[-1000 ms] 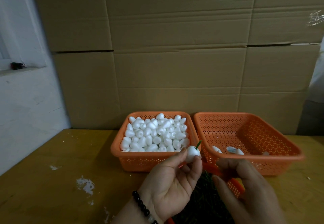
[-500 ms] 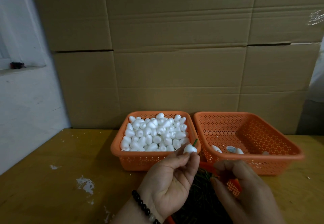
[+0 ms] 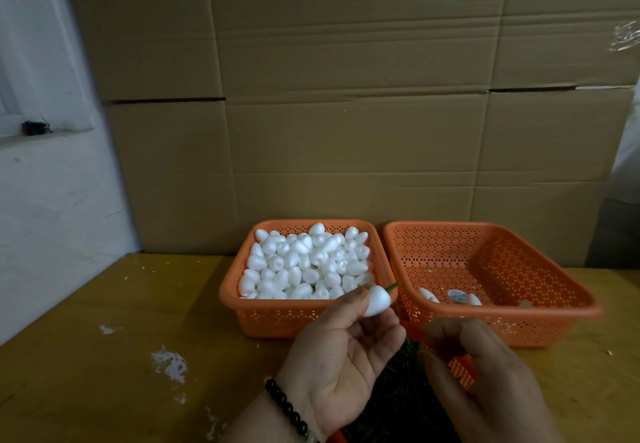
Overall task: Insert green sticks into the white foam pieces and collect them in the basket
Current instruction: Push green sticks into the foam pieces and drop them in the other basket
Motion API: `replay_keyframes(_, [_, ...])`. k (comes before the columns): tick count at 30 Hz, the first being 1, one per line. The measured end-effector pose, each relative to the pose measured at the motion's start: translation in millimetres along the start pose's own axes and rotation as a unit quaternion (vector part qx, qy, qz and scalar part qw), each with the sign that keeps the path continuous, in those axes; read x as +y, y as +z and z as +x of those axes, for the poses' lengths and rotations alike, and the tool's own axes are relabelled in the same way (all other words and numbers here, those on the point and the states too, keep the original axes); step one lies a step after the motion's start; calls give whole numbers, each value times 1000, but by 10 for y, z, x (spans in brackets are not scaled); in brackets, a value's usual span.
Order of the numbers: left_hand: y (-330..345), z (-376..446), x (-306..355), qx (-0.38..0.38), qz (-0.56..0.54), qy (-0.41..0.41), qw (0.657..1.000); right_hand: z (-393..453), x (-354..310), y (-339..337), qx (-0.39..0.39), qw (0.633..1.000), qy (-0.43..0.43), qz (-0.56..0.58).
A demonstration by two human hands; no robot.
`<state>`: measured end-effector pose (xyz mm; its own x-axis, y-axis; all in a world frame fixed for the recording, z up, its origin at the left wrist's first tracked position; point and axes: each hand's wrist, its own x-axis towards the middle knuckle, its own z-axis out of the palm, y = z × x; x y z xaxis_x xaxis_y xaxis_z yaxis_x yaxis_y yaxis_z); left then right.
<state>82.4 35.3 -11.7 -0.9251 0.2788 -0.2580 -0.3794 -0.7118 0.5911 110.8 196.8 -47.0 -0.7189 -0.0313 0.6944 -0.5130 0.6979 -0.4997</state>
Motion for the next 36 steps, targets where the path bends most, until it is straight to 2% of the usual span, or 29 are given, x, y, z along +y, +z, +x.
replay_keyframes(4, [-15, -2, -15, 5, 41, 14, 999, 13, -2, -3, 8, 1000, -7, 2])
replay_keyframes(9, [-20, -11, -25, -4, 160, 34, 986, 18, 15, -11, 31, 999, -22, 8])
replay_keyframes(17, [-24, -37, -44, -17, 281, 40, 959, 23, 21, -5, 3, 1000, -8, 18])
replay_keyframes(28, [-46, -38, -89, -40, 338, 49, 939, 25, 5, 27, -6, 997, -53, 51])
replay_keyframes(32, [-46, -35, -67, -49, 327, 34, 943, 5, 5, 5, -6, 995, -29, 93])
replay_keyframes(36, [-42, -20, -23, -23, 302, 44, 952, 18, 34, -33, -6, 996, 24, 90])
